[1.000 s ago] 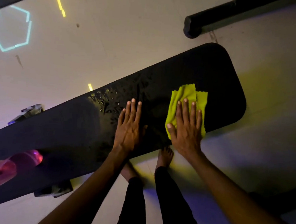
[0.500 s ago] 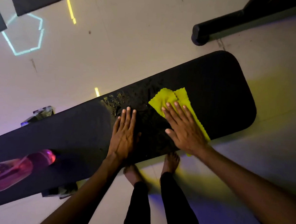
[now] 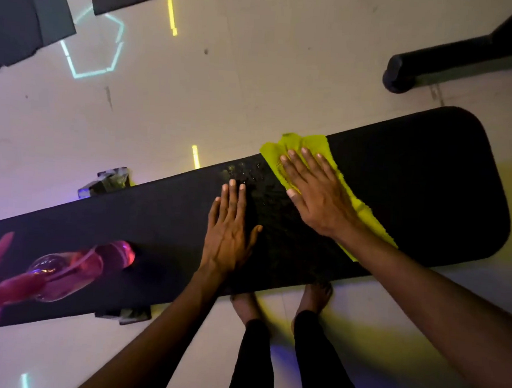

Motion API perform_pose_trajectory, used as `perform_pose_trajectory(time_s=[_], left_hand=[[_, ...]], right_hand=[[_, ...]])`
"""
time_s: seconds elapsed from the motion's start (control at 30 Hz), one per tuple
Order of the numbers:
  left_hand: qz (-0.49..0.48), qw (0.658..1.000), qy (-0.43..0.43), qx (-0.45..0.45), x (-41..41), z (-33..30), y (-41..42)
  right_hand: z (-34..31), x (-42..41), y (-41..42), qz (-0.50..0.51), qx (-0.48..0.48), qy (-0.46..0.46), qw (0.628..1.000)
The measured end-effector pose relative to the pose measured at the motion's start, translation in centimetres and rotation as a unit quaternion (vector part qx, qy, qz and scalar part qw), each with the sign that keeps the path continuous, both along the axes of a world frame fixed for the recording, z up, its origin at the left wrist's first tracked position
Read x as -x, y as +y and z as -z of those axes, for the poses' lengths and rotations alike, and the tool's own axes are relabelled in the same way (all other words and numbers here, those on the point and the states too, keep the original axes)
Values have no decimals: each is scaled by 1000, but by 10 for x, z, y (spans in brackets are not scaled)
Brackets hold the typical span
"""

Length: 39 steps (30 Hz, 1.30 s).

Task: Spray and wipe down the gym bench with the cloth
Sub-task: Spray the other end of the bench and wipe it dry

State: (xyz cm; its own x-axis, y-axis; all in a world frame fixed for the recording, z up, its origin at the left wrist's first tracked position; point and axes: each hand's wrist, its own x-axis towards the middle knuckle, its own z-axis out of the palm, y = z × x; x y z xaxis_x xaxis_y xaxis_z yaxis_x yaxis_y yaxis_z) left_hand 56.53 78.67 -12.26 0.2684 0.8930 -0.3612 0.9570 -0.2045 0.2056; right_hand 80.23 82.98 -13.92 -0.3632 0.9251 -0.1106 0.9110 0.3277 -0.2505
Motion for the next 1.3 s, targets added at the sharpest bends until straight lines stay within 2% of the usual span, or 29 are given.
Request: perform_pose_trajectory(time_s=[0.07, 0.1, 0.27, 0.33, 0.43, 0.53, 0.6, 0.67, 0.73, 0.97, 1.03, 1.17, 1.23, 1.3], left_hand=[[-3, 1000, 5, 9, 9, 2, -2], [0, 1000, 7, 11, 13, 3, -4], [-5, 1000, 12, 28, 18, 1, -17], [-15, 999, 7, 37, 17, -1, -21], [-18, 999, 8, 33, 18, -2, -27], [-11, 1000, 11, 25, 19, 0, -28], [-7, 1000, 13, 18, 20, 1, -29], [-9, 1000, 12, 19, 20, 1, -29], [-15, 1000, 10, 24, 19, -1, -31], [-26, 999, 14, 36, 18, -9, -49], [-32, 999, 8, 34, 17, -11, -52], [-27, 999, 9, 34, 18, -8, -51], [-24, 999, 13, 33, 20, -7, -51], [-21, 999, 17, 38, 20, -7, -51]], right_hand=[[1, -24, 15, -18, 1, -20, 1000], [1, -33, 19, 5, 0, -27, 1000], [-5, -15, -24, 205, -4, -48, 978], [-6, 7, -61, 233, 4, -49, 971], [-3, 35, -93, 149, 25, -40, 988], [3, 25, -61, 34, 14, -31, 999], [3, 13, -27, 16, 5, -30, 999], [4, 10, -13, 60, 1, -32, 998], [3, 17, -26, 146, -2, -36, 989], [1, 56, -144, 368, 24, -43, 929], [2, 72, -145, 362, 25, -36, 931], [9, 29, -115, 213, 6, -49, 976], [8, 7, -100, 267, -1, -41, 963], [5, 6, -98, 370, 5, -35, 928]])
